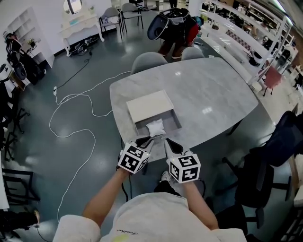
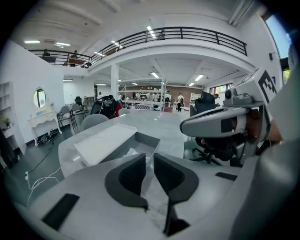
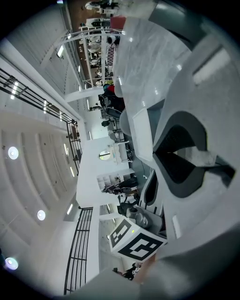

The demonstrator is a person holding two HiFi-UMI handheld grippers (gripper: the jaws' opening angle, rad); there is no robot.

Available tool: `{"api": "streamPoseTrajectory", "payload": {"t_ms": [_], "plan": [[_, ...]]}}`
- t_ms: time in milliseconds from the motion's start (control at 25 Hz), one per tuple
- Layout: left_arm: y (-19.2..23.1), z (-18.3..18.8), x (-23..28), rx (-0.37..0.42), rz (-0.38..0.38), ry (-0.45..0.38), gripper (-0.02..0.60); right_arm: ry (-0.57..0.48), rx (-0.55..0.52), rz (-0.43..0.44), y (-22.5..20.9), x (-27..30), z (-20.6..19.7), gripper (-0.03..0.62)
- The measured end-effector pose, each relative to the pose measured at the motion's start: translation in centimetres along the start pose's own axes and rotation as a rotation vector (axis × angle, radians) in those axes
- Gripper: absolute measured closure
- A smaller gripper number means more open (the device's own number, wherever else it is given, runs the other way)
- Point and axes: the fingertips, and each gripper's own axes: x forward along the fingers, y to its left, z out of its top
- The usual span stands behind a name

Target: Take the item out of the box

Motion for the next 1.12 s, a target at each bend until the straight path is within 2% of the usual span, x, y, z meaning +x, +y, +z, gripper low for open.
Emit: {"api": "streamPoseTrajectory", "payload": {"t_ms": [400,560,840,1120], "plan": [[1.8,0.2,6.3,0.130,-0.013,0.137,0.541,0.047,0.015,0.044,-4.5,3.0,0.1,0.589],[2.0,-0.4,8.1,0.136,-0.030,0.195,0.518,0.054,0.019,0.064,-5.9,4.0,0.4,0.589],[2.9,-1.0,10.7,0.145,-0.023,0.276,0.513,0.068,0.030,0.098,-8.5,5.5,1.0,0.589],[3.3,-2.5,12.6,0.178,-0.043,0.391,0.505,0.085,0.039,0.137,-10.8,6.7,1.2,0.589]]}}
